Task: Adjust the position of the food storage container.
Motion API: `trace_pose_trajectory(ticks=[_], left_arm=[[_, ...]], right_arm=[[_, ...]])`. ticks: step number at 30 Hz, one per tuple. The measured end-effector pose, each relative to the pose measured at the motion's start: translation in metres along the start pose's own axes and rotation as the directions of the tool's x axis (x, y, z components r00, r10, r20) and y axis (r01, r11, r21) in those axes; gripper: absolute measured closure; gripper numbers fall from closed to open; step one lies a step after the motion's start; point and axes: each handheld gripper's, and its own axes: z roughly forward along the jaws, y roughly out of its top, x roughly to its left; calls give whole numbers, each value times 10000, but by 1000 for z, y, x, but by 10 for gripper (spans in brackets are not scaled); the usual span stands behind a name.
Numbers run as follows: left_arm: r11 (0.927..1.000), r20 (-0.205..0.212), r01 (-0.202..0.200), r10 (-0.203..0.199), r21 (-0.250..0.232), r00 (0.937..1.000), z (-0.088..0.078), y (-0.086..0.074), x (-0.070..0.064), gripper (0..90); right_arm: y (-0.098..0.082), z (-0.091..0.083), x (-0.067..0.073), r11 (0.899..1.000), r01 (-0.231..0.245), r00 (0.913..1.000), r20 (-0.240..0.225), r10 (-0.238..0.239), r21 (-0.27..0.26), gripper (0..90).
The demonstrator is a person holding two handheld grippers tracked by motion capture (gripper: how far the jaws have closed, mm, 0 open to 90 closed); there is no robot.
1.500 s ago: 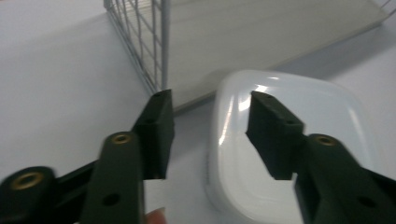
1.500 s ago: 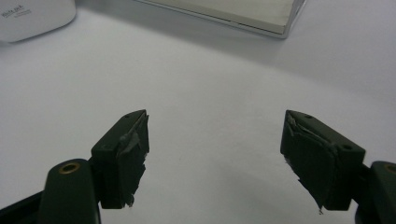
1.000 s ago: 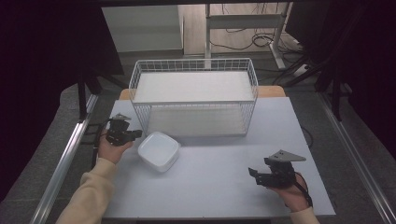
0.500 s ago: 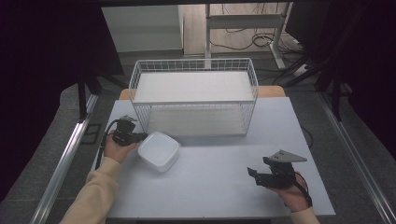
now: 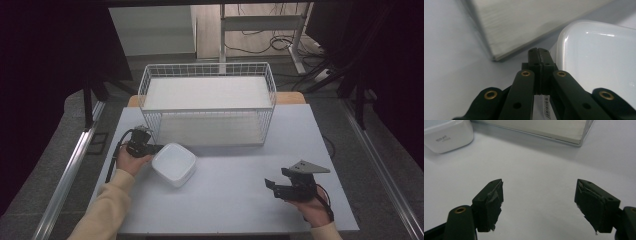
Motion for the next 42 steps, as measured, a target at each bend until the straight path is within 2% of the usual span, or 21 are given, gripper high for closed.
trace_pose_trajectory(ticks=[3, 7, 10, 14, 19, 23, 29, 30, 36, 42], left_arm=[[9997, 115, -218, 217, 97, 9997, 2, 2, -5, 900], [9994, 194, -321, 318, 128, 9993, 4, 4, -10, 900], [9971, 374, -714, 704, 252, 9968, 8, 7, -17, 900], [9972, 479, -718, 706, 221, 9963, 11, 8, -25, 900], [9942, 805, -998, 964, 395, 9921, 20, 10, -37, 900], [9926, 880, -1114, 1069, 482, 9904, 22, 12, -46, 900], [9877, 1091, -1441, 1370, 599, 9845, 26, 16, -58, 900], [9853, 1180, -1575, 1491, 659, 9818, 29, 18, -64, 900], [9784, 1416, -1911, 1786, 795, 9737, 36, 22, -80, 900], [9763, 1626, -1993, 1839, 841, 9694, 38, 22, -88, 900]], right_arm=[[0, 0, 0, 10000, -1, 10000, -2, 1, 3, 233], [0, 0, 0, 10000, -3, 10000, 6, 3, 7, 233], [0, 0, 0, 10000, 9, 10000, 4, -9, 9, 233], [0, 0, 1, 10000, 11, 10000, -12, -11, 21, 233], [0, 1, 1, 10000, 22, 10000, -17, -22, 43, 233], [-1, 1, 1, 10000, 35, 10000, -20, -35, 66, 233], [-1, 2, 2, 9999, 64, 10000, -41, -63, 110, 233], [-1, 2, 2, 9999, 56, 10000, -39, -56, 115, 233], [-1, 2, 2, 9999, 69, 10000, -49, -68, 122, 233], [-1, 3, 2, 9999, 64, 10000, -54, -64, 159, 233]])
